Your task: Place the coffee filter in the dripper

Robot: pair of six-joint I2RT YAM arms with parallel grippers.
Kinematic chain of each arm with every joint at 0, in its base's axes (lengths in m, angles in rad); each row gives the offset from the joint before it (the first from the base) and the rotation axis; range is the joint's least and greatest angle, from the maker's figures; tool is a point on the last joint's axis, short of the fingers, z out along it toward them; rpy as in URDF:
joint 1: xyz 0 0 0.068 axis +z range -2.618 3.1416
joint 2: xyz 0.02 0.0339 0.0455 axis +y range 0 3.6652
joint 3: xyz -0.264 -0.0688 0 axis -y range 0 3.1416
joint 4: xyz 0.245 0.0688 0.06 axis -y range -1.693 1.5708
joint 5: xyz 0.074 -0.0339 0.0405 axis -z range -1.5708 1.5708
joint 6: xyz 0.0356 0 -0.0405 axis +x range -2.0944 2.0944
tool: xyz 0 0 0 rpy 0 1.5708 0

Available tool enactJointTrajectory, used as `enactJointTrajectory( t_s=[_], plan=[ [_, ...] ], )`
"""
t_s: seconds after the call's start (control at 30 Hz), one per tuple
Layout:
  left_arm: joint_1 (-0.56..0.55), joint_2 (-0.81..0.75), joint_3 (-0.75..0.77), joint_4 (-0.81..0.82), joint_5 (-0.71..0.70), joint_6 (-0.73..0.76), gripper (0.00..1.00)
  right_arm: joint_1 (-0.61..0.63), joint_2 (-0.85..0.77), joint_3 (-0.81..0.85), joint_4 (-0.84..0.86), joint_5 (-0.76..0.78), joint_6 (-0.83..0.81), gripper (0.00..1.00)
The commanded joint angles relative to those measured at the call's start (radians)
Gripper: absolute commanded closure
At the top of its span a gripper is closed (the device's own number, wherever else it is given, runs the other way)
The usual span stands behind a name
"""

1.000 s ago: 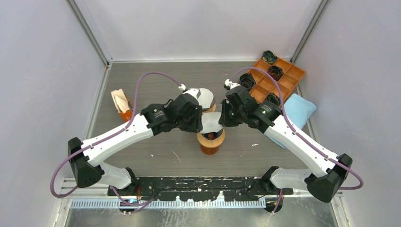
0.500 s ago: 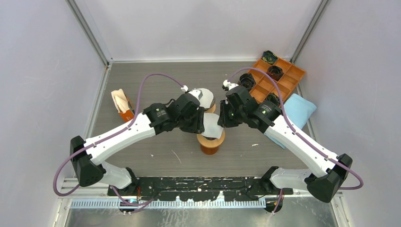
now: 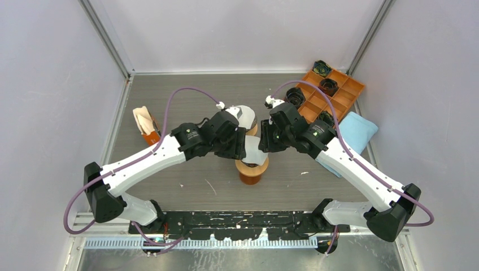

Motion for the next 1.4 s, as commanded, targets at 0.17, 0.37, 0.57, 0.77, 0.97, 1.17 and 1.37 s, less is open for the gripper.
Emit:
enactJointTrajectory(
  t_s=[0.17,0.37,0.57,0.77,0.97,1.17,1.37],
  plan=[
    [0.009,0.025,0.033,0.003,0.005,0.016,0.43,-0.003,0.005,0.0,0.026,0.026,-0.031,0.59],
    [0.011,0.035,0.013,0.015,0.01,0.016,0.42,-0.004,0.013,-0.033,0.045,0.033,-0.043,0.57],
    [0.014,0.052,0.008,0.018,0.016,0.019,0.41,-0.004,0.024,-0.068,0.072,0.031,-0.049,0.56],
    [0.015,0.067,-0.007,0.023,0.025,0.02,0.41,-0.003,0.039,-0.087,0.089,0.031,-0.061,0.55],
    [0.015,0.073,-0.018,0.026,0.027,0.022,0.4,-0.004,0.045,-0.1,0.094,0.04,-0.072,0.55],
    [0.016,0.065,-0.02,0.028,0.029,0.024,0.38,-0.004,0.024,-0.093,0.096,0.043,-0.08,0.54],
    [0.02,0.048,-0.019,0.035,0.029,0.024,0.35,-0.003,0.0,-0.073,0.095,0.048,-0.089,0.51]
  ],
)
